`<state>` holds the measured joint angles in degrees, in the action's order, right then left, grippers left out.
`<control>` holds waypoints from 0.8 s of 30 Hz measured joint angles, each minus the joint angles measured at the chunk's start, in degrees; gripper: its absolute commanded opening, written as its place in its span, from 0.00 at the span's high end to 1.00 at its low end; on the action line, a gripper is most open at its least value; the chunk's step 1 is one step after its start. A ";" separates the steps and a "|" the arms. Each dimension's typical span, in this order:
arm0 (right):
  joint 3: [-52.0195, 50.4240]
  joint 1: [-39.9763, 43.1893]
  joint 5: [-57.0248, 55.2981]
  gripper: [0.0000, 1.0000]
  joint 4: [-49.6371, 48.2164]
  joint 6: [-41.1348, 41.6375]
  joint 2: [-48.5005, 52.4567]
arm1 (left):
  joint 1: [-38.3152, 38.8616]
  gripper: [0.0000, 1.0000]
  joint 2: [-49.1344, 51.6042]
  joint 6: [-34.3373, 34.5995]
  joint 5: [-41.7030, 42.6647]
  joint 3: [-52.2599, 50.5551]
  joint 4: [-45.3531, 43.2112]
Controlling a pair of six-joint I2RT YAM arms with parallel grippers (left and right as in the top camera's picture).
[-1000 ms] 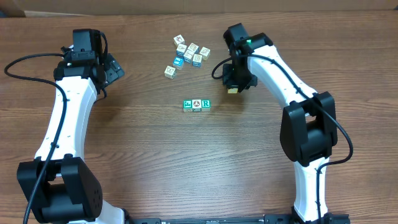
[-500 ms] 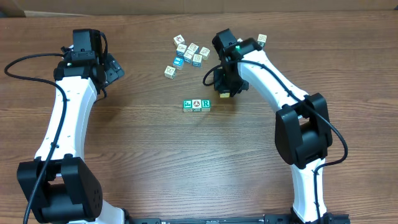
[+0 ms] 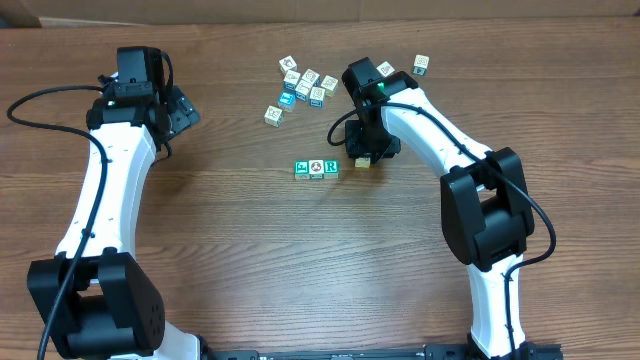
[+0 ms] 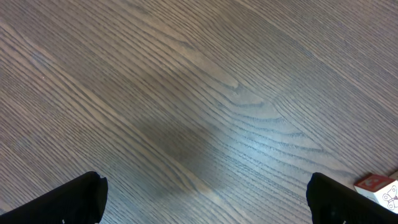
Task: Form a horizontal line
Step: 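Carry the B block down toward the right end of the row, then lower the B block to the right of the R block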
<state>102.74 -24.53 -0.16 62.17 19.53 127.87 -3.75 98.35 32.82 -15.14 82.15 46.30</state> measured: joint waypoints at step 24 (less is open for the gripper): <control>0.00 0.00 -0.02 0.79 0.90 -0.07 -0.02 | 0.00 0.00 0.00 0.00 0.00 0.00 0.00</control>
<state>102.74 -24.53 -0.19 63.07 19.46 127.85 -3.75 98.35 32.82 -15.14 82.15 46.30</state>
